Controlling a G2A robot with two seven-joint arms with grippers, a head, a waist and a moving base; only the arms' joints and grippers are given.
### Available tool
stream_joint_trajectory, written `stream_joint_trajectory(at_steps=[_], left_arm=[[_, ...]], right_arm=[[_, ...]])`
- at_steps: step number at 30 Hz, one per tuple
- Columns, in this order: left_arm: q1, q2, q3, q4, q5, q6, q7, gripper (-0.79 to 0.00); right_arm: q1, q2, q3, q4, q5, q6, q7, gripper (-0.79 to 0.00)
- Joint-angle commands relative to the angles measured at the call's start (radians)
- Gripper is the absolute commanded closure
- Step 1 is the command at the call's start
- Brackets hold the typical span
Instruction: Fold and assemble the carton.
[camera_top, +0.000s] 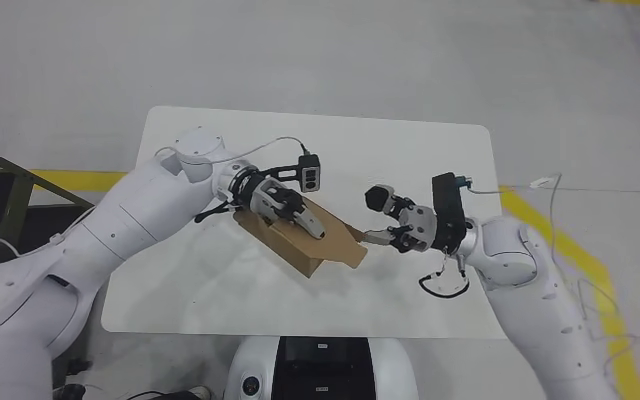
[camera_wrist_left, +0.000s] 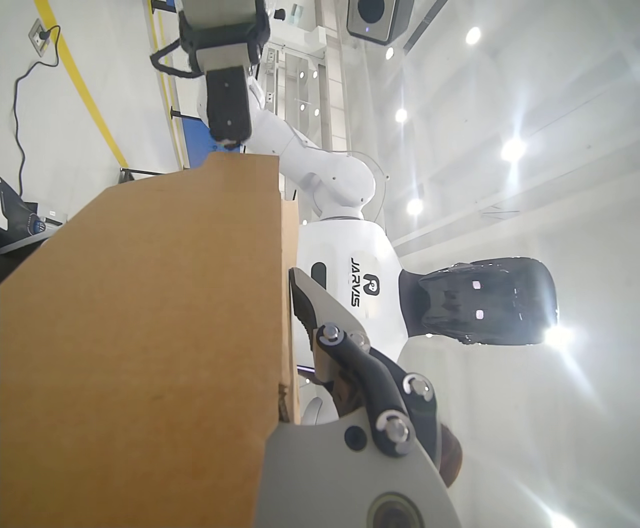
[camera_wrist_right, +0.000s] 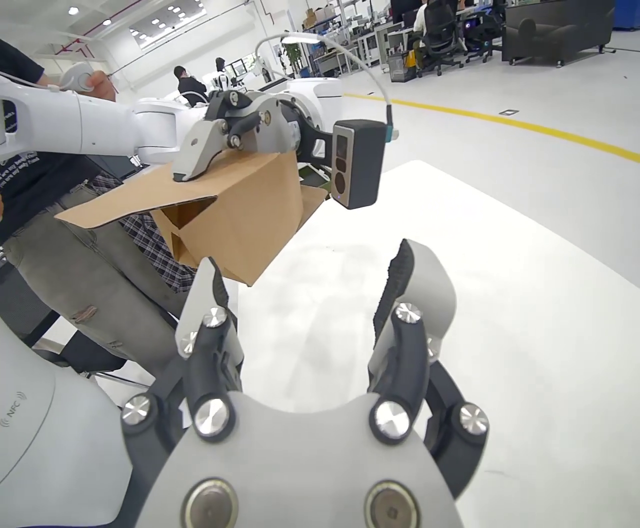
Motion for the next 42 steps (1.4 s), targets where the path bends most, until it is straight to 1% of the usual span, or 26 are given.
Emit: stream_joint_trajectory(at_steps=[1, 5, 9, 14, 20, 22, 27, 31, 35, 37, 42], left_arm=[[-0.011, 0.001, 0.017, 0.003, -0.008, -0.007, 0.0, 0.0], [-0.029, 0.002, 0.05, 0.005, -0.028, -0.016, 0.0, 0.0], [-0.045, 0.004, 0.076, 0.008, -0.046, -0.028, 0.0, 0.0], [-0.06, 0.004, 0.104, 0.007, -0.067, -0.044, 0.0, 0.0], [-0.078, -0.001, 0.134, 0.012, -0.085, -0.059, 0.0, 0.0], [-0.083, -0.002, 0.143, 0.013, -0.09, -0.06, 0.0, 0.0], [-0.098, -0.008, 0.162, 0.011, -0.101, -0.066, 0.0, 0.0], [-0.109, -0.014, 0.174, 0.016, -0.107, -0.071, 0.0, 0.0], [-0.117, -0.018, 0.188, 0.027, -0.109, -0.072, 0.0, 0.0], [-0.12, -0.02, 0.195, 0.032, -0.107, -0.072, 0.0, 0.0], [-0.125, -0.025, 0.207, 0.044, -0.116, -0.074, 0.0, 0.0]], right_arm=[[-0.005, 0.001, -0.008, -0.009, 0.005, 0.001, -0.001, -0.61], [-0.012, 0.003, -0.021, -0.02, 0.003, 0.01, -0.006, -0.61], [-0.012, 0.004, -0.023, -0.023, -0.003, 0.021, -0.018, -0.585], [-0.009, 0.005, -0.038, -0.036, -0.015, 0.026, -0.021, -0.582], [-0.002, 0.004, -0.069, -0.049, -0.033, 0.039, -0.029, -0.548], [-0.001, 0.003, -0.077, -0.052, -0.038, 0.043, -0.034, -0.529], [0.0, 0.002, -0.096, -0.059, -0.057, 0.053, -0.048, -0.443], [-0.005, 0.003, -0.104, -0.069, -0.076, 0.056, -0.056, -0.394], [-0.01, 0.004, -0.103, -0.082, -0.097, 0.066, -0.064, -0.363], [-0.01, 0.005, -0.102, -0.091, -0.104, 0.077, -0.071, -0.326], [-0.013, 0.006, -0.107, -0.111, -0.118, 0.094, -0.078, -0.302]])
